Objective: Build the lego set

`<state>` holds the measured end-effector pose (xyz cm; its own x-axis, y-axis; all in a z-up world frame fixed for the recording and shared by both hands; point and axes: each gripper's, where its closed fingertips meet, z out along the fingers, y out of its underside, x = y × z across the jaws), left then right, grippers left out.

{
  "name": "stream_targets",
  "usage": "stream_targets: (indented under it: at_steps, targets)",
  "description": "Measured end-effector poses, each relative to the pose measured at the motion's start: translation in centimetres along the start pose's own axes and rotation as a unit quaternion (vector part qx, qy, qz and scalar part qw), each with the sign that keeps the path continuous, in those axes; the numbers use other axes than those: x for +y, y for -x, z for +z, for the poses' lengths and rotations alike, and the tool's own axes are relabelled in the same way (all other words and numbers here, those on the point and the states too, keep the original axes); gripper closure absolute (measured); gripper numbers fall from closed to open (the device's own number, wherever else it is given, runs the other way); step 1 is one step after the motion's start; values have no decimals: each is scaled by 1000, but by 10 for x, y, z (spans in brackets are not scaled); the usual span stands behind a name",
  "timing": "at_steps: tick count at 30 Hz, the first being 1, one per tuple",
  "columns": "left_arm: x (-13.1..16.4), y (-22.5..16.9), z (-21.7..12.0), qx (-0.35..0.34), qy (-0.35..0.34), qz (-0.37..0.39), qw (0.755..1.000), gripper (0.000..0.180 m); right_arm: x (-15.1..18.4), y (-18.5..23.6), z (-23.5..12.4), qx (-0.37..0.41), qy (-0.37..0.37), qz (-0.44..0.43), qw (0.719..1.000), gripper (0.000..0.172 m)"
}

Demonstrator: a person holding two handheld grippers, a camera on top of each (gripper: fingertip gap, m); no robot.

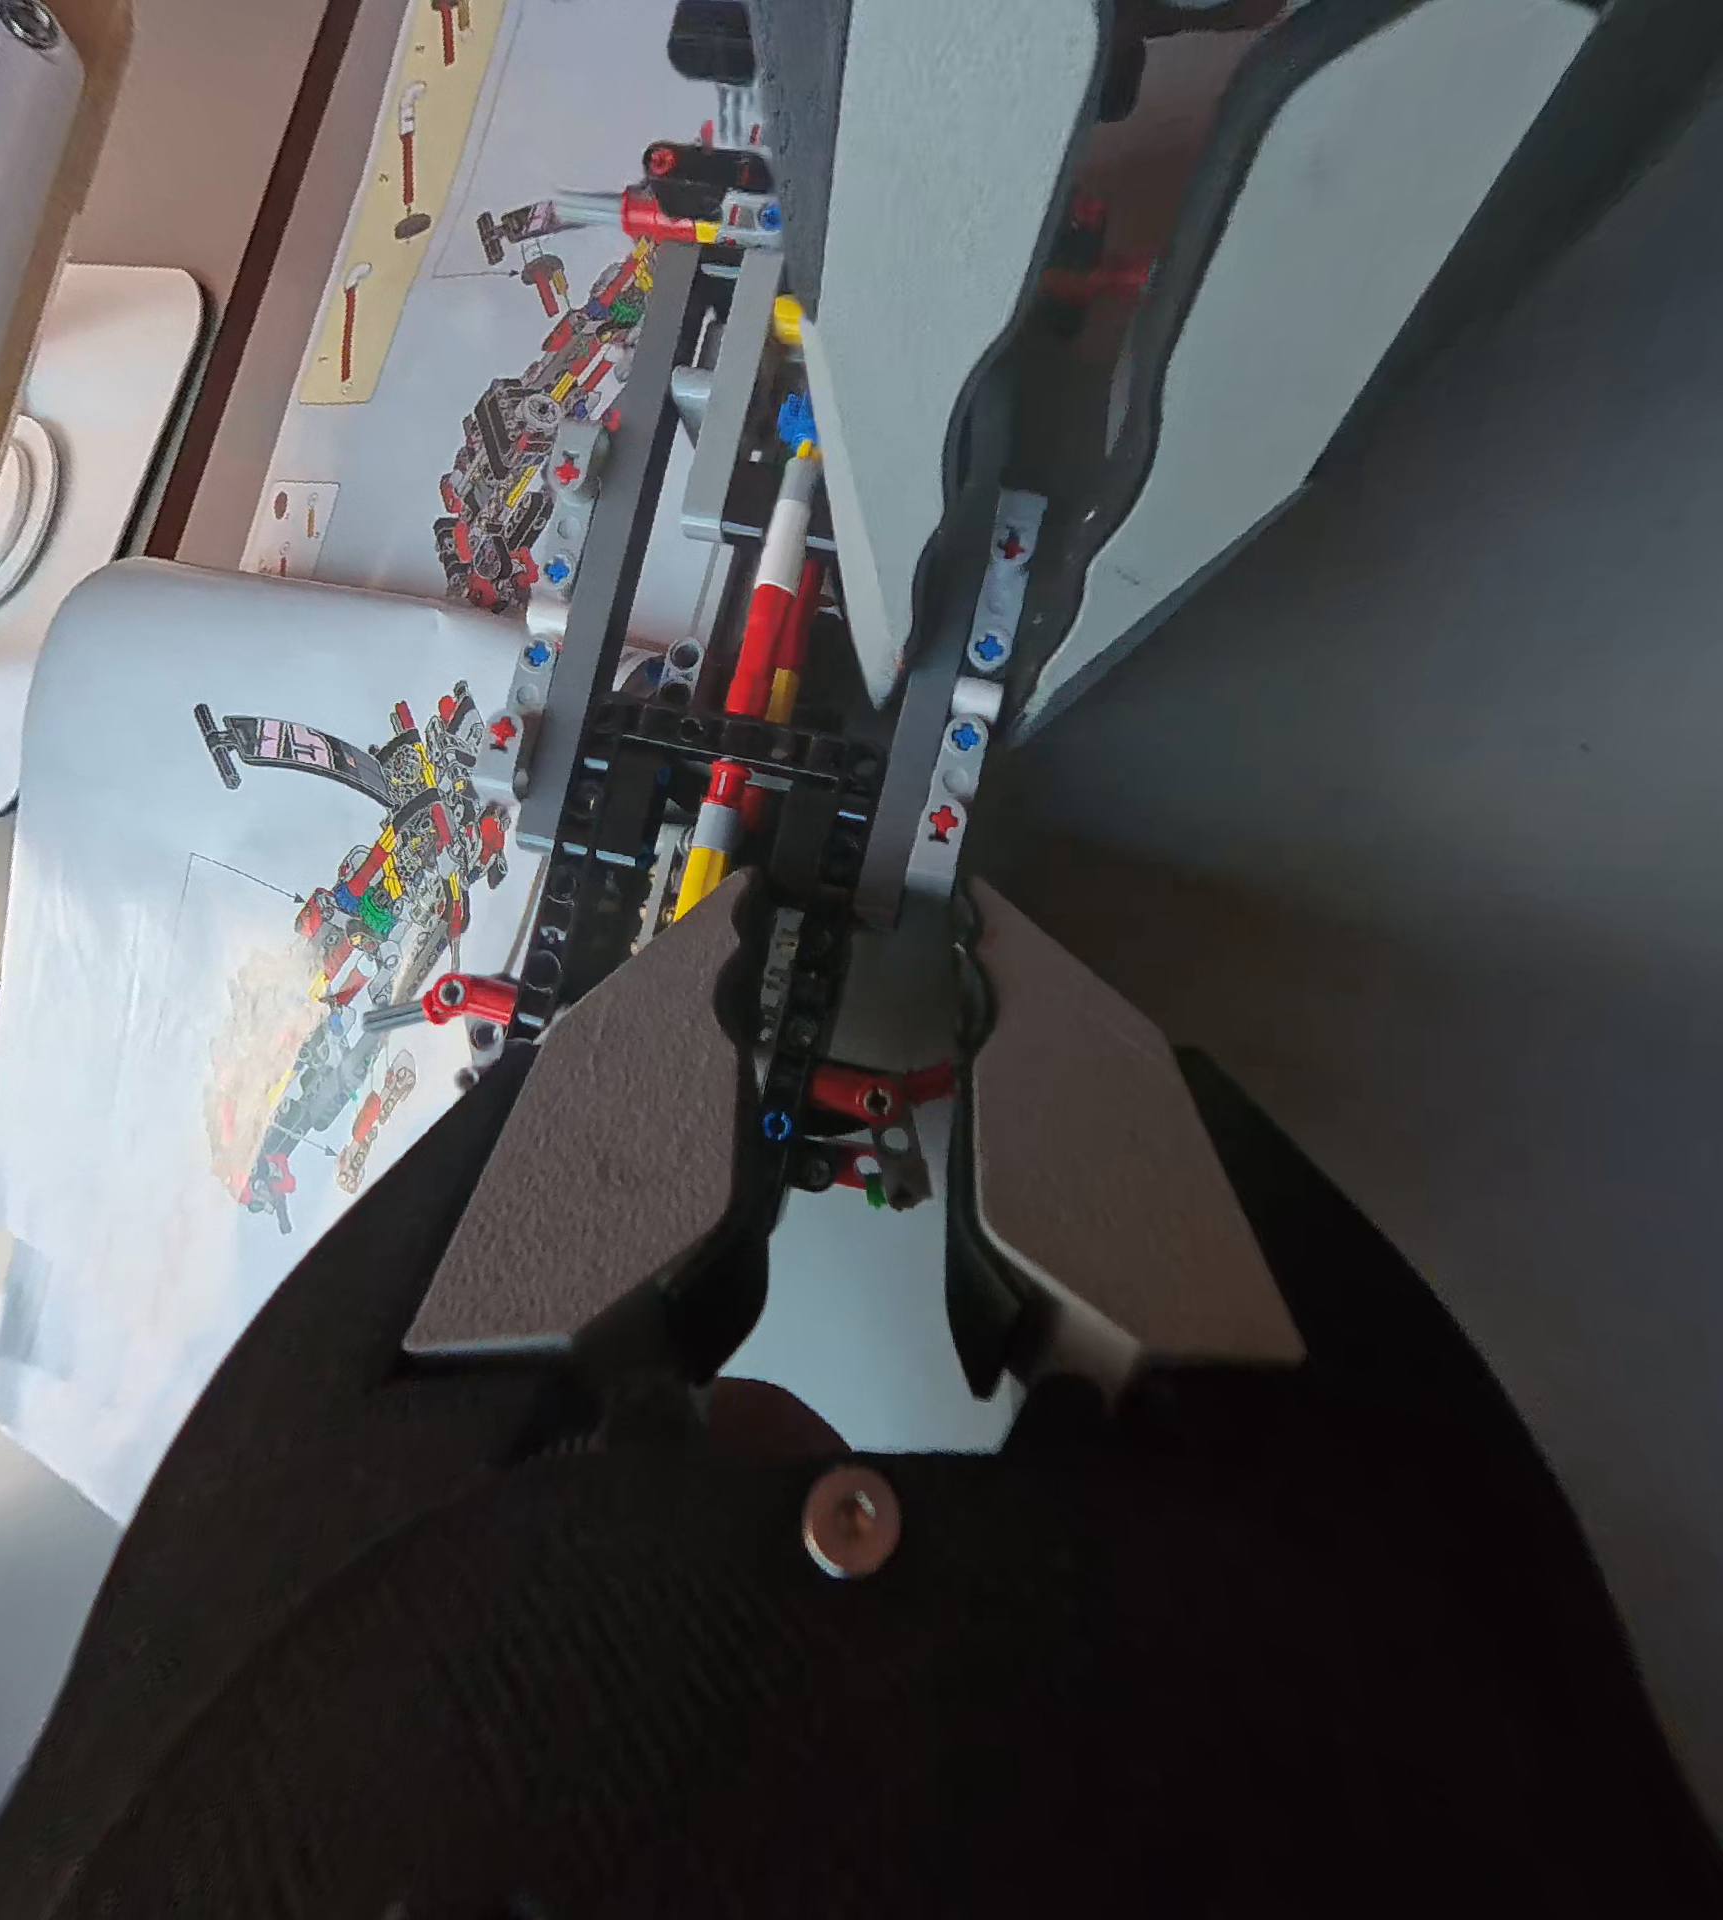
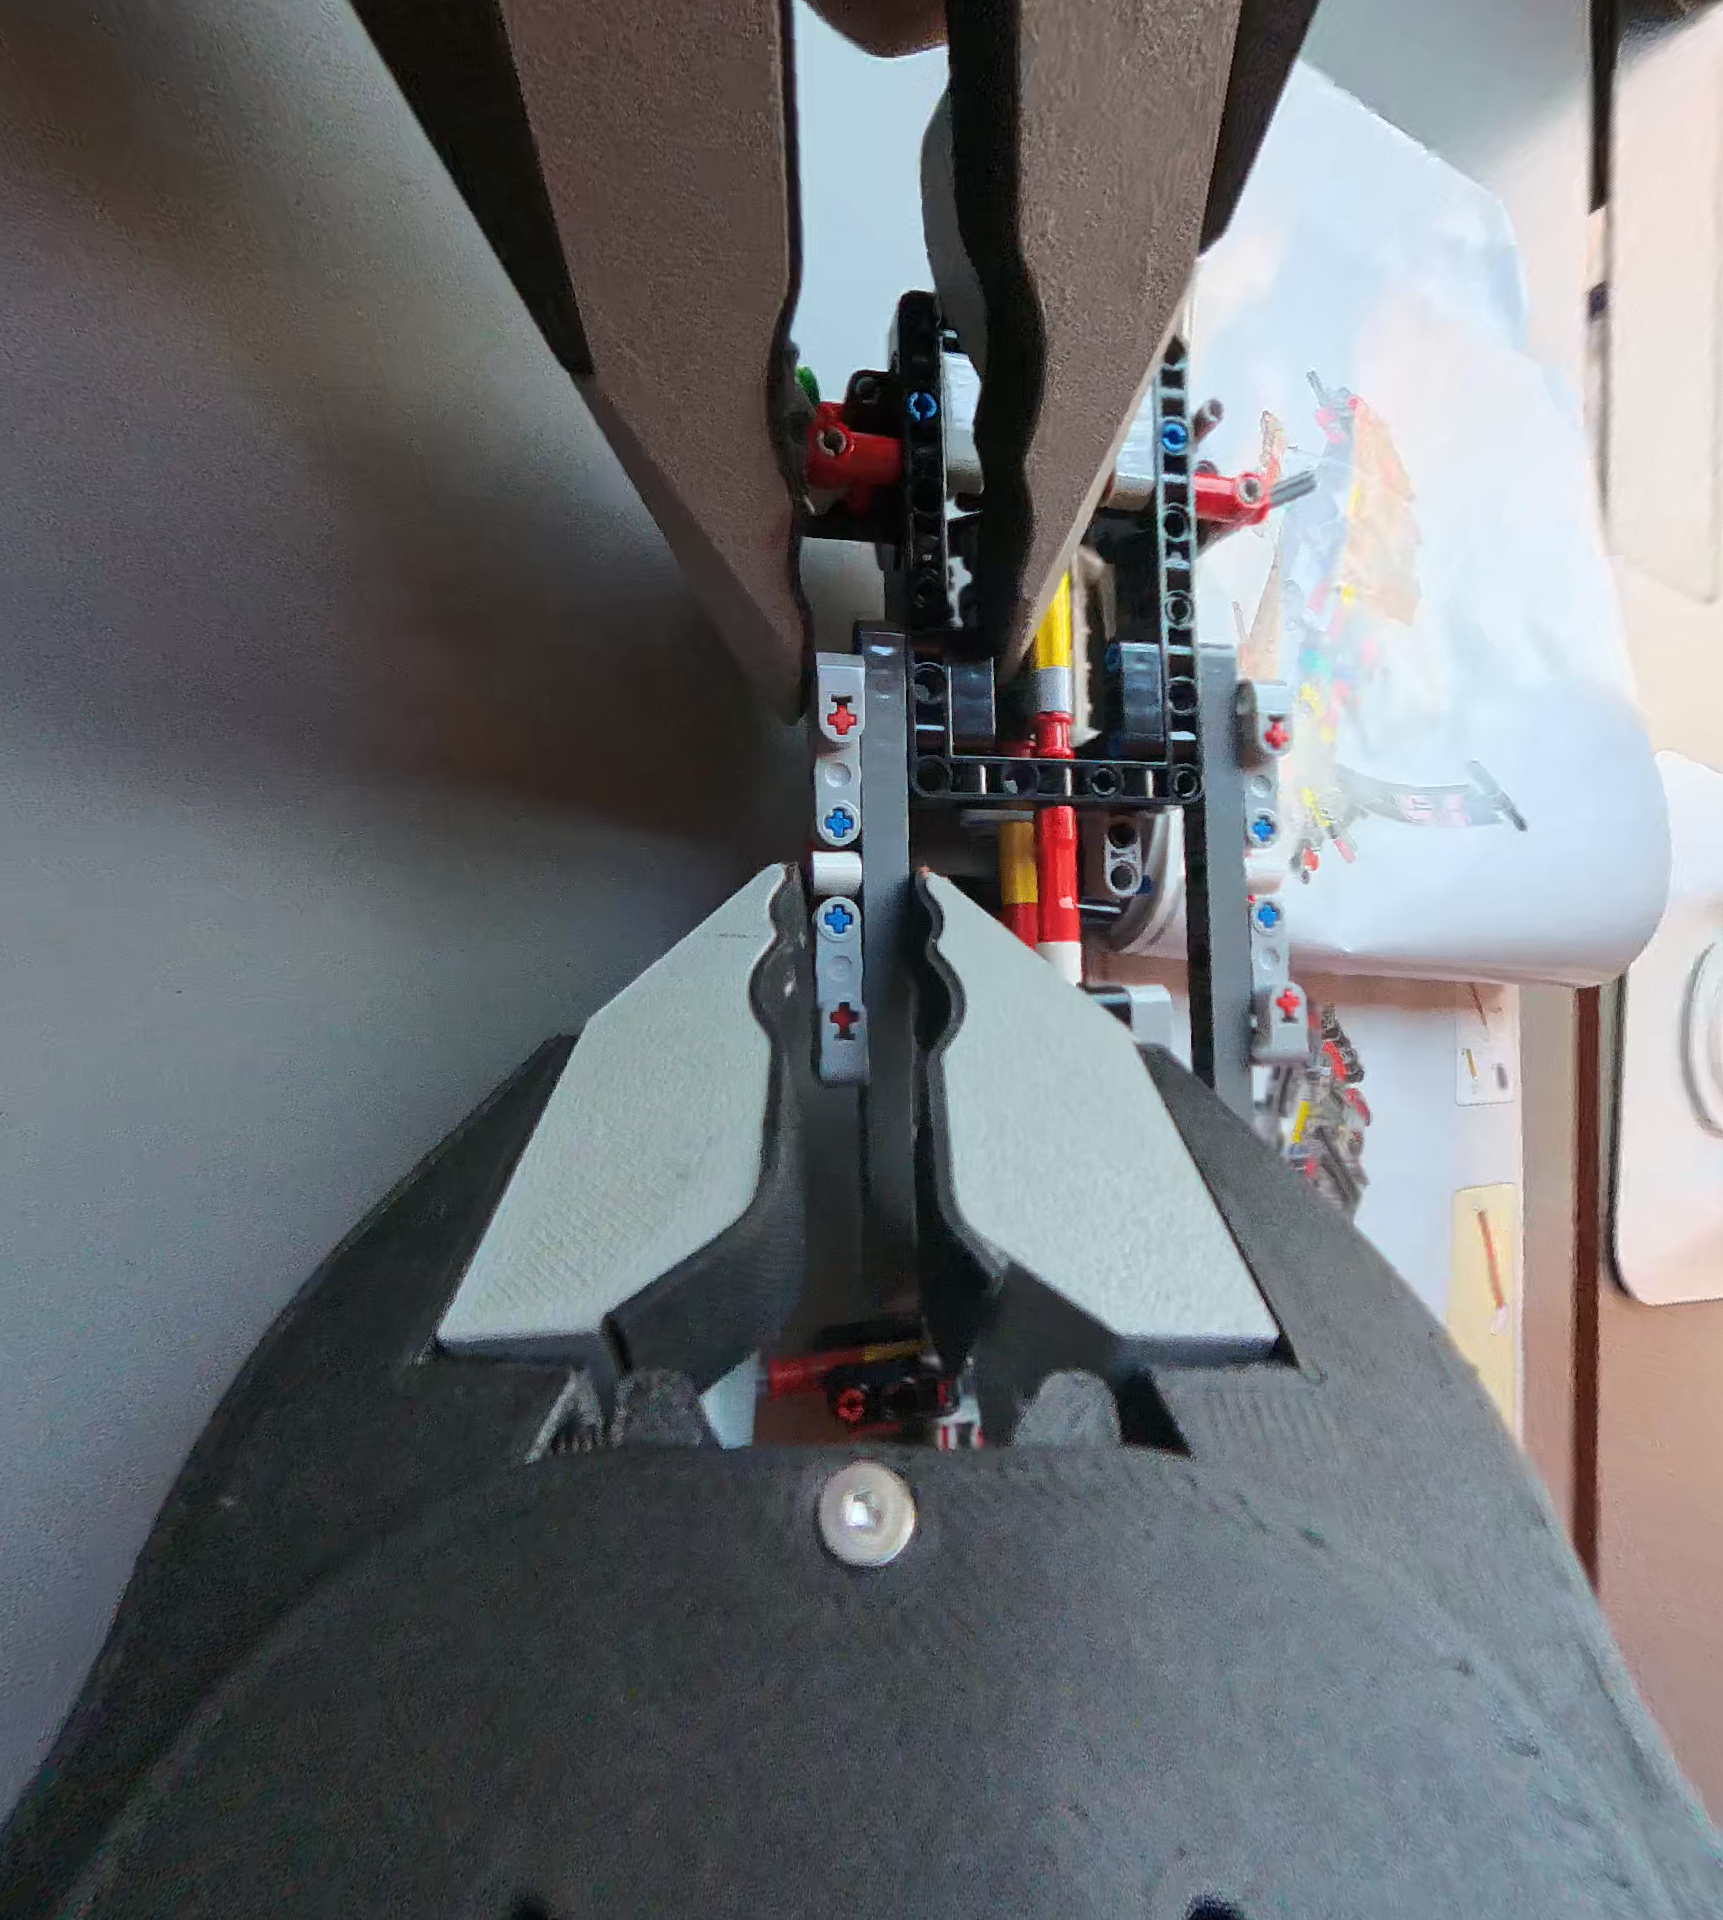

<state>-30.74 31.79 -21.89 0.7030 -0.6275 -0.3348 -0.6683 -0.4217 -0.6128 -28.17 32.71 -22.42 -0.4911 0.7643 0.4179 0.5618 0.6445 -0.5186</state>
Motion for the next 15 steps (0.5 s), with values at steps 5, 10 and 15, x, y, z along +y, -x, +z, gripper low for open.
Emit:
stream_targets:
  at_steps: [5, 10, 15]
  targets:
    - [2, 2, -1, -10, 12, 6, 1000, 148, -1, 1, 2, -17, -14, 52, 998, 156]
    - [5, -12, -10, -3, 24, 18, 1000, 148, -9, 15, -2, -8, -10, 49, 999, 156]
    - [-2, -27, -35, 26, -43, -70, 996, 134, -19, 19, -47, 54, -45, 97, 993, 145]
